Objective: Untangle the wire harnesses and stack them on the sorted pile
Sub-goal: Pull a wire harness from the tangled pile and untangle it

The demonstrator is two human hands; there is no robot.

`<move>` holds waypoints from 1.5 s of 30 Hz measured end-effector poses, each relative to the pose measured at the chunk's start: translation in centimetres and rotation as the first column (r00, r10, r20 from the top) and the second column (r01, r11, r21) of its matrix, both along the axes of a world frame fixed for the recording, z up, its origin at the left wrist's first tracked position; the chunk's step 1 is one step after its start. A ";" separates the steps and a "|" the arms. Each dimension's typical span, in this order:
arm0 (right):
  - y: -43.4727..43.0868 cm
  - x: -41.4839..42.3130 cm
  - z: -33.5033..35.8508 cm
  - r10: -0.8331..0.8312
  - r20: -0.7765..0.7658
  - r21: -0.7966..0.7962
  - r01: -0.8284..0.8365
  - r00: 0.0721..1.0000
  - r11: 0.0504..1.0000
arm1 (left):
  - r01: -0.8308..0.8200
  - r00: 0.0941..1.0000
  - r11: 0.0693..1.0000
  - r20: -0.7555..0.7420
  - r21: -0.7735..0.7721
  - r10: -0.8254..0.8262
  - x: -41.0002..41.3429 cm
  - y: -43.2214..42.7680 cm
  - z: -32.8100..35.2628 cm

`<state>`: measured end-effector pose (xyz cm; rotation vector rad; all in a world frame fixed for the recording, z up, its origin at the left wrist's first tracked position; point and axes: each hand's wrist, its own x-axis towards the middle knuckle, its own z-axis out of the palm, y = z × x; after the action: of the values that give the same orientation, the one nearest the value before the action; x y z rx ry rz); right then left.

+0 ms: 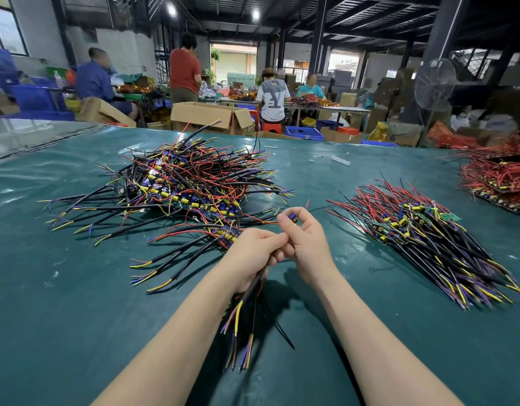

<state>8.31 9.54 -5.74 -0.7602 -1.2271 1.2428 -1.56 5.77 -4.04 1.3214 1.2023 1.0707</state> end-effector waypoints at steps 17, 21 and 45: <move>1.9 1.7 -1.3 -0.252 0.091 0.035 0.250 0.963 0.968 | 0.116 0.993 0.990 -0.022 -0.078 -0.118 -0.6 -0.4 -0.2; 2.1 2.6 -0.6 -0.059 -0.204 -0.135 0.031 0.977 0.990 | 0.155 0.971 0.984 -0.198 0.083 -0.136 -0.4 -0.7 0.7; 3.2 3.9 -1.1 -0.410 -0.253 -0.186 0.372 0.876 0.909 | 0.414 0.868 0.900 -0.240 -0.134 -0.435 -2.9 -1.0 1.6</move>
<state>12.20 12.78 -6.81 -0.8432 -0.7127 1.0554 -4.45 4.75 -2.48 1.6108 1.0590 0.5345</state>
